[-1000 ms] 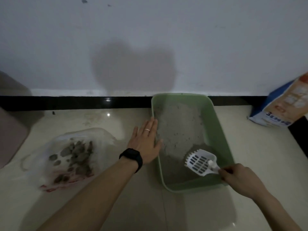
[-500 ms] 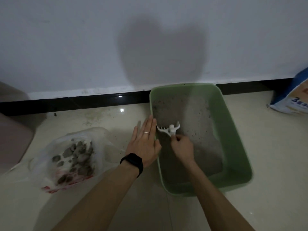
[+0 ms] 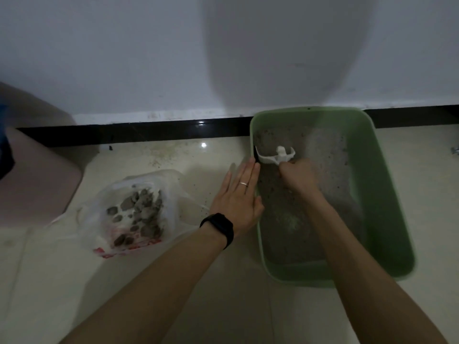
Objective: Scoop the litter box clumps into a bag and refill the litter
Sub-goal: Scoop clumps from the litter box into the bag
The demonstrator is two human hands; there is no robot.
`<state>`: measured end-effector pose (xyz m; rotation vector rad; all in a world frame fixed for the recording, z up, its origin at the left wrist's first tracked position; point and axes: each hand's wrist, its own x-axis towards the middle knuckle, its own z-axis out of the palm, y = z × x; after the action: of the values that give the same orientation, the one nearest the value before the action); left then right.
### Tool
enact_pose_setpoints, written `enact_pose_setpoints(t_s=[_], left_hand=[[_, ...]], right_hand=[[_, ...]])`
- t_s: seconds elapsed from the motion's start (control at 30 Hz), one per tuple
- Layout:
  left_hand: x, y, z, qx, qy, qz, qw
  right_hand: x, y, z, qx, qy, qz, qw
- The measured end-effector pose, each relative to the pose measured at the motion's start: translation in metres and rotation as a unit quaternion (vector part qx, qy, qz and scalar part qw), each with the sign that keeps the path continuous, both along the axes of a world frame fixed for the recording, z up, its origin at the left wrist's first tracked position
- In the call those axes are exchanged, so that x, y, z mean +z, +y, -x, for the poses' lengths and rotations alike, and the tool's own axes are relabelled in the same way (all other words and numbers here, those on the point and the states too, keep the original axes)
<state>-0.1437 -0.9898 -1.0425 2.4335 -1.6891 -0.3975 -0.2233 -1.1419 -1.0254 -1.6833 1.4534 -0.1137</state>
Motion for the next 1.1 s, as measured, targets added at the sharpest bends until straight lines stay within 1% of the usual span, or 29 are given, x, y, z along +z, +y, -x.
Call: enact_pose_setpoints(t_s=[0.07,0.13,0.17,0.27,0.4,0.5,0.53,0.57,0.6,0.67,0.7,0.73,0.8,0.87,0.93,1.03,1.1], left_hand=[[0.002,0.000,-0.001,-0.003,-0.008,-0.002,1.000],[0.004,0.000,0.000,0.001,-0.013,-0.004,1.000],[0.004,0.000,0.000,-0.001,-0.018,-0.007,1.000],[0.006,0.000,0.001,-0.005,-0.038,-0.014,0.999],[0.008,-0.002,0.001,0.002,-0.039,-0.021,0.999],[0.008,-0.002,0.003,0.007,-0.049,-0.030,0.998],[0.008,-0.002,0.003,0.009,-0.051,-0.033,0.998],[0.008,-0.003,0.003,0.012,-0.053,-0.035,0.998],[0.009,-0.002,0.003,0.013,-0.056,-0.038,0.998],[0.009,-0.002,0.003,0.011,-0.057,-0.039,0.998],[0.009,-0.002,0.003,0.011,-0.055,-0.040,0.998],[0.008,-0.002,0.003,0.012,-0.052,-0.042,0.998],[0.006,-0.002,0.003,0.015,-0.048,-0.042,0.998],[0.005,-0.002,0.002,0.015,-0.043,-0.037,0.998],[0.004,-0.001,0.002,0.017,-0.027,-0.038,0.999],[0.000,-0.002,0.001,0.018,-0.019,-0.036,0.999],[-0.001,-0.002,0.000,0.015,-0.020,-0.030,0.999]], right_hand=[[-0.004,0.010,-0.009,-0.064,-0.057,-0.018,0.996],[-0.011,0.020,-0.008,-0.130,-0.109,-0.061,0.984],[-0.016,0.025,-0.004,-0.148,-0.122,-0.077,0.978],[-0.034,0.038,0.005,-0.170,-0.153,-0.100,0.968],[-0.047,0.054,0.004,-0.218,-0.236,-0.142,0.936],[-0.053,0.058,0.001,-0.254,-0.264,-0.185,0.912],[-0.054,0.059,-0.001,-0.258,-0.265,-0.191,0.909],[-0.055,0.059,-0.001,-0.246,-0.250,-0.175,0.920],[-0.056,0.058,-0.001,-0.214,-0.212,-0.138,0.943],[-0.056,0.057,0.000,-0.132,-0.110,-0.042,0.984],[-0.055,0.055,0.001,-0.106,-0.068,-0.009,0.992],[-0.054,0.052,0.003,-0.090,-0.045,0.009,0.995],[-0.051,0.041,0.011,-0.066,-0.027,0.011,0.997],[-0.047,0.029,0.021,-0.047,-0.034,0.000,0.998],[-0.045,0.022,0.035,-0.053,-0.074,-0.013,0.996],[-0.043,0.022,0.056,-0.108,-0.184,-0.060,0.975],[-0.039,0.026,0.067,-0.129,-0.243,-0.076,0.958]])
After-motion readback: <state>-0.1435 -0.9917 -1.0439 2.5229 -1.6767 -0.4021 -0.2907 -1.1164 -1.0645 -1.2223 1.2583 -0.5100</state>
